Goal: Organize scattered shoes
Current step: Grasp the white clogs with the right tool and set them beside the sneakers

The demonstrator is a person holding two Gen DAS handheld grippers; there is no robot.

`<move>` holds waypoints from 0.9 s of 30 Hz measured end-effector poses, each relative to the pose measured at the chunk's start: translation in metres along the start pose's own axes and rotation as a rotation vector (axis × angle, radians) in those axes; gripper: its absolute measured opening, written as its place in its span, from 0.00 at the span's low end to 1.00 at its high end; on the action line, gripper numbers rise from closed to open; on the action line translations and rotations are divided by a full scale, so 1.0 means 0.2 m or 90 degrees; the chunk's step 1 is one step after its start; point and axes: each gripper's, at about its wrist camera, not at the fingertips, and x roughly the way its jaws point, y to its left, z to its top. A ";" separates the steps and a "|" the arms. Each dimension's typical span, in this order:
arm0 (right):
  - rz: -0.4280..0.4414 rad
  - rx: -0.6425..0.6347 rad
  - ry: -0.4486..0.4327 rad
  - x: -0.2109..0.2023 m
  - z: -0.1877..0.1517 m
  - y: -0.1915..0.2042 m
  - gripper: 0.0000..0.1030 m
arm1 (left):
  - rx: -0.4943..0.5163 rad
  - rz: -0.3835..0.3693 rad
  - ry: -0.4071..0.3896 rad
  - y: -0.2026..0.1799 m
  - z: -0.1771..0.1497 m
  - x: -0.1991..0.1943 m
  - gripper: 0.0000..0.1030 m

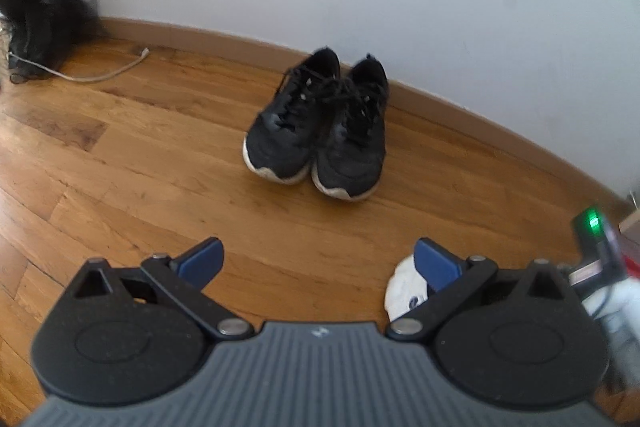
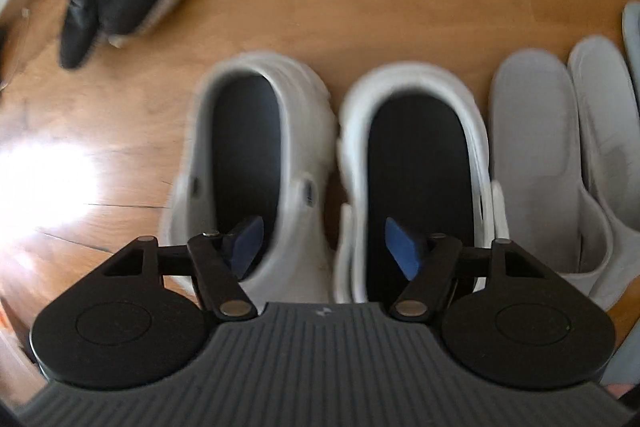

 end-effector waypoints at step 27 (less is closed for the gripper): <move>-0.088 -0.063 -0.242 -0.18 1.23 0.46 0.20 | -0.002 0.026 0.081 -0.05 -0.05 0.21 0.99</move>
